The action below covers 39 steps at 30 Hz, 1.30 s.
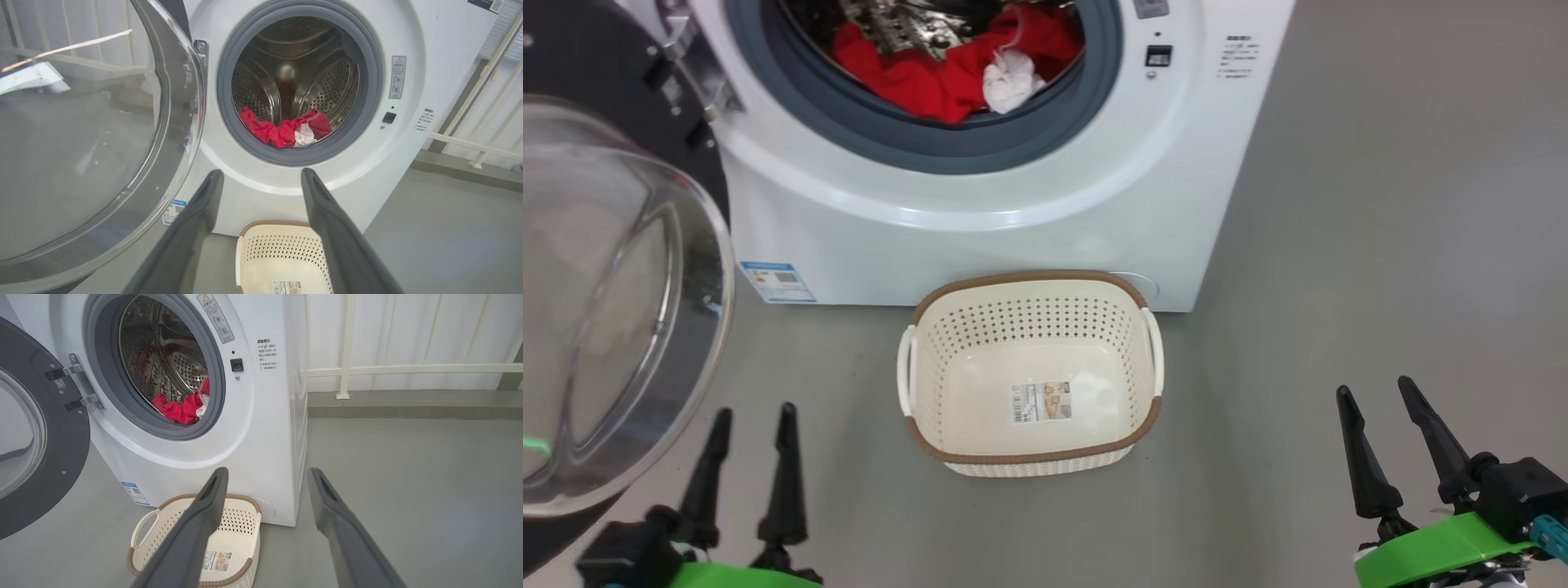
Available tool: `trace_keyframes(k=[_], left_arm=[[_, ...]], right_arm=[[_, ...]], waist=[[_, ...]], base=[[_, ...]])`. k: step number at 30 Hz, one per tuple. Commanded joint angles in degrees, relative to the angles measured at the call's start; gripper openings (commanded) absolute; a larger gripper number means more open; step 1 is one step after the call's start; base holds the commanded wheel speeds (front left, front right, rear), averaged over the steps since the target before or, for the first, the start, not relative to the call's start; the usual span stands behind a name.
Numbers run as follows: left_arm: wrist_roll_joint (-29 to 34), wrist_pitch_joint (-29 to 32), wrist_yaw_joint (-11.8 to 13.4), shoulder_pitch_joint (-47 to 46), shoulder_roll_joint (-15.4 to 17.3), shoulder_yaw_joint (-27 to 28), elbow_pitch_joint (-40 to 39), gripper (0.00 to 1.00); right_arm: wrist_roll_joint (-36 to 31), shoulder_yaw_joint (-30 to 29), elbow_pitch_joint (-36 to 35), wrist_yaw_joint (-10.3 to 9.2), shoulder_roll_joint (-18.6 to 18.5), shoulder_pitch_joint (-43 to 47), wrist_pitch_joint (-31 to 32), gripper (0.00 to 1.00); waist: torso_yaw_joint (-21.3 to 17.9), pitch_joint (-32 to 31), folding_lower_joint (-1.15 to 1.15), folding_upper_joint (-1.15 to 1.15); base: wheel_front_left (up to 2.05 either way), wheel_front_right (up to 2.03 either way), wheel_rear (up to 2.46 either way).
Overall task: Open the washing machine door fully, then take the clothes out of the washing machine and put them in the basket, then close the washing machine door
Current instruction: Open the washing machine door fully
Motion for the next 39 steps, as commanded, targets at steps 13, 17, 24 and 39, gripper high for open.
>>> trace_keyframes(k=[13,17,24,39], left_arm=[[-0.5,-0.3,-0.3,0.6,2.3,-4.3,-2.5,1.0],[-0.2,-0.3,-0.3,0.5,2.3,-5.3,-2.7,1.0],[-0.1,-0.3,-0.3,0.4,2.4,-5.4,-2.7,1.0],[-0.8,-0.3,-0.3,-0.3,3.0,-5.6,-2.9,1.0]], right_arm=[[0.1,-0.9,-1.7,0.42,0.0,-0.6,-0.4,1.0],[0.2,-1.8,-1.8,0.42,0.1,-0.2,-0.4,1.0],[0.1,-2.3,-1.7,0.42,0.2,0.0,-0.4,1.0],[-0.2,-2.3,-1.9,0.42,0.5,-0.6,-0.4,1.0]], waist=[[-5.9,0.2,0.0,0.0],[-6.7,0.2,0.0,0.0],[-7.1,-0.1,0.0,0.0],[-6.7,0.4,0.0,0.0]], base=[[0.0,0.0,0.0],[0.0,0.0,0.0],[0.0,0.0,0.0],[0.0,0.0,0.0]])
